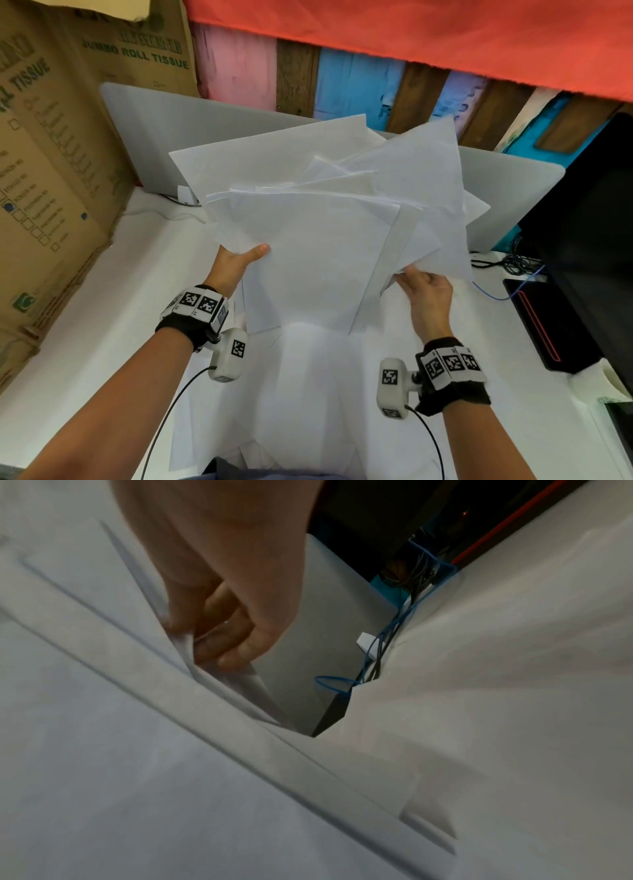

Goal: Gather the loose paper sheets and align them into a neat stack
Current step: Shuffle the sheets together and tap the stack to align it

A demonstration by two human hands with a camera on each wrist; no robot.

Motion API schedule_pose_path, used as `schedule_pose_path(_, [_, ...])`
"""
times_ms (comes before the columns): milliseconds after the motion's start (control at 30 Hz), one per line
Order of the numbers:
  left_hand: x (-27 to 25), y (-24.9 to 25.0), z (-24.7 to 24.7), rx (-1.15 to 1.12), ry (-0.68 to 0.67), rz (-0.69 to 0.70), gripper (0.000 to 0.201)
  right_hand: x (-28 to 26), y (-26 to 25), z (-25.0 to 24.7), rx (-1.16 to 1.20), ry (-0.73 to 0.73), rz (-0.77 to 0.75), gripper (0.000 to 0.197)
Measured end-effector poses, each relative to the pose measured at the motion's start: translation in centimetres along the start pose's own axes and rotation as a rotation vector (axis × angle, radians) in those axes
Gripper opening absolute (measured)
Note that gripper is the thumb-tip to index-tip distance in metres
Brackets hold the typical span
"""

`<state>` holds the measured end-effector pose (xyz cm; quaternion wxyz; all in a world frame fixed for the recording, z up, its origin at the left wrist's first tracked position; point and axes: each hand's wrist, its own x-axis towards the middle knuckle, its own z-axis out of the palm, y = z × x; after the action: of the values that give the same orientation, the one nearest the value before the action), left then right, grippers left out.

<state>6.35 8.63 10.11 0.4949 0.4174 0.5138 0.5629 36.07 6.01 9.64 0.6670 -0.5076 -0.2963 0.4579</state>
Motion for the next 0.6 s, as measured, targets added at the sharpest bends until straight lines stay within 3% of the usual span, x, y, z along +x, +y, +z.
schedule_pose_path(67, [-0.1,0.1,0.1,0.021,-0.003,0.009,0.031,0.5,-0.8,0.2,-0.023,0.037,-0.085,0.014])
schedule_pose_path(133, [-0.1,0.2,0.2,0.052,-0.012,0.008,0.017,1.1,-2.7,0.8,-0.015,0.057,-0.193,0.045])
schedule_pose_path(233, [0.0,0.0,0.1,0.039,-0.025,0.019,0.018,1.0,-3.9,2.1,-0.019,-0.05,-0.232,0.036])
schedule_pose_path(333, [-0.1,-0.1,-0.2,0.007,-0.027,0.024,0.025,0.4,-3.4,2.8,-0.188,-0.217,-0.199,0.023])
schedule_pose_path(433, [-0.1,-0.1,-0.4,-0.004,-0.039,0.024,0.027,0.8,-4.7,3.1,-0.206,-0.172,-0.219,0.028])
schedule_pose_path(600, [0.0,0.1,0.0,0.004,-0.052,0.007,0.015,1.5,-7.5,4.0,-0.203,-0.107,-0.389,0.039])
